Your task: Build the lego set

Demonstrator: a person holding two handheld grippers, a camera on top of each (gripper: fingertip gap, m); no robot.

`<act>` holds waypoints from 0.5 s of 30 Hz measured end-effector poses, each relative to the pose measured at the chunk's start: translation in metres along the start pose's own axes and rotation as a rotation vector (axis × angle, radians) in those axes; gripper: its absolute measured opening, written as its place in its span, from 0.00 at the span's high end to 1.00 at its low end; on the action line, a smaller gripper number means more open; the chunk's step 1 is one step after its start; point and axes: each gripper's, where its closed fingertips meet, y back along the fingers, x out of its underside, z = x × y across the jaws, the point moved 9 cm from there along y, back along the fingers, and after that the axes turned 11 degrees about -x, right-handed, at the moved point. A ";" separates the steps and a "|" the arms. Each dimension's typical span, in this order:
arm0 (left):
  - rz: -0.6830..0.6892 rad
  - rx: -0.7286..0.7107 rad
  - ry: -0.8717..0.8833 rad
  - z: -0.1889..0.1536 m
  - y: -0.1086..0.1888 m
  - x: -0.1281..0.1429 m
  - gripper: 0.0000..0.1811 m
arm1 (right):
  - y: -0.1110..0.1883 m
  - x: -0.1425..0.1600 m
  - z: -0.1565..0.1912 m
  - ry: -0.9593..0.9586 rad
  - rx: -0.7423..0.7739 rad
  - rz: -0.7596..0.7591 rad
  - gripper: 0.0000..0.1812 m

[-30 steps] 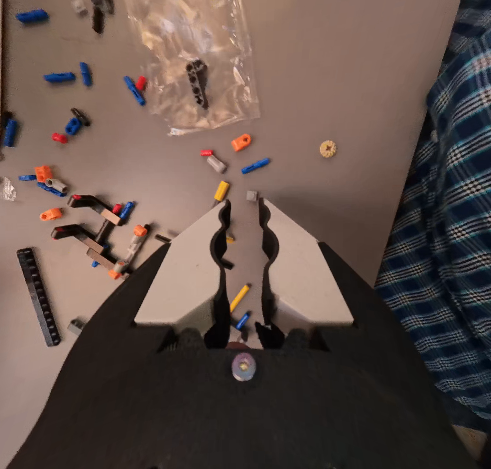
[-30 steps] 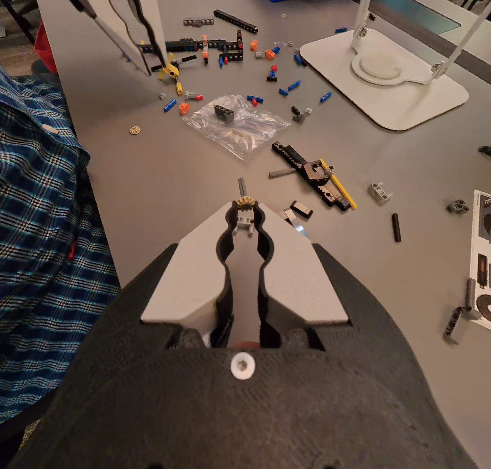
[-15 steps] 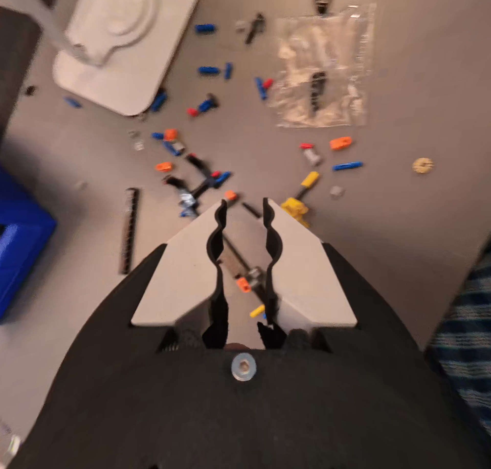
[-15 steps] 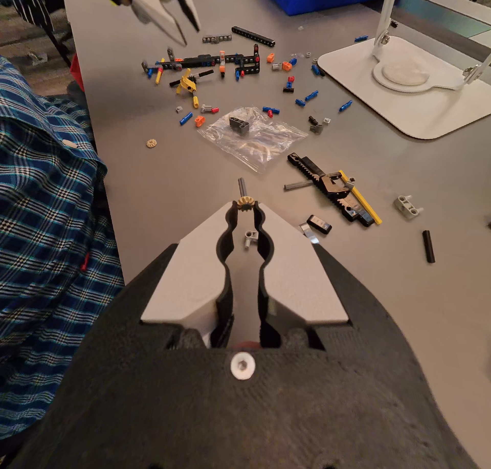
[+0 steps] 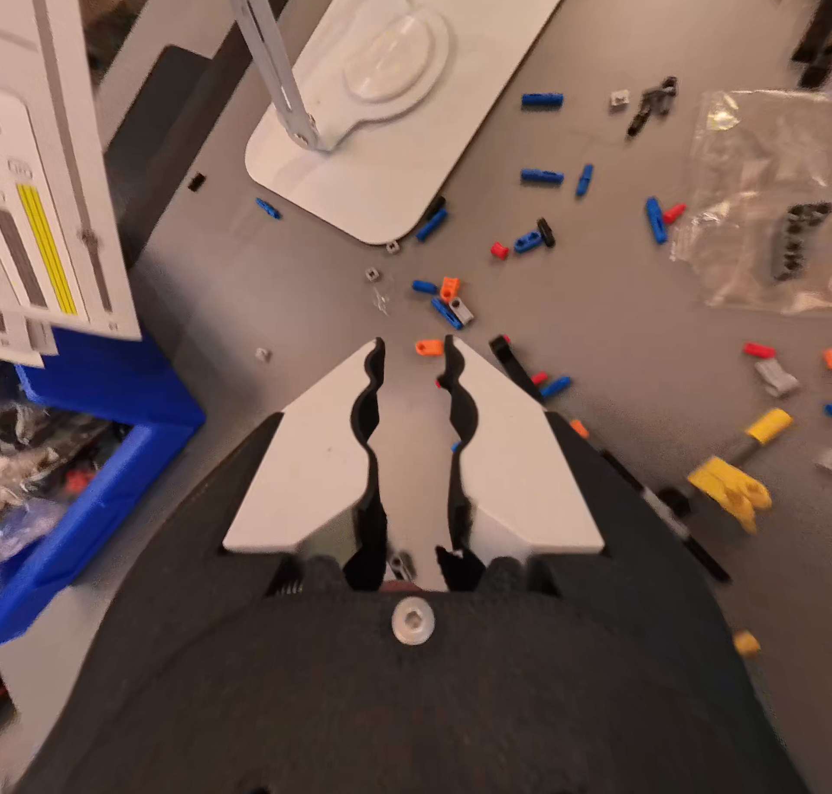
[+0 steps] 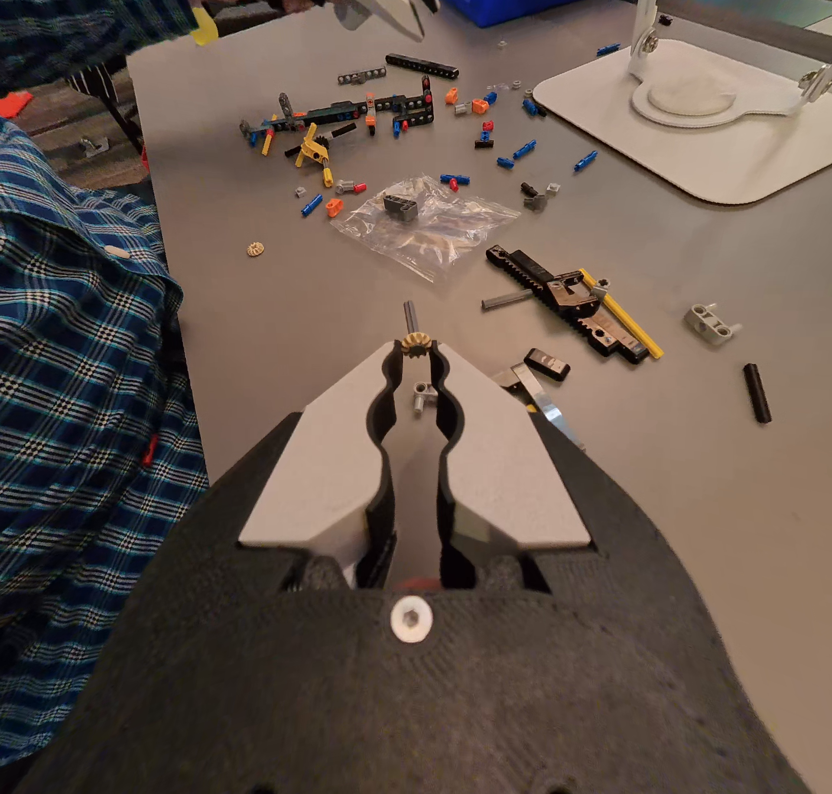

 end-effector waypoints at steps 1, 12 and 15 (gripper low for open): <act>0.002 -0.021 -0.013 0.000 -0.008 -0.005 0.89 | 0.001 0.000 0.000 0.002 0.000 -0.005 0.95; 0.094 -0.024 0.144 0.010 -0.084 -0.016 0.90 | 0.005 -0.001 -0.001 0.009 -0.001 -0.032 0.95; 0.138 -0.004 0.155 0.009 -0.090 -0.013 0.91 | 0.005 -0.001 -0.001 0.006 -0.005 -0.035 0.95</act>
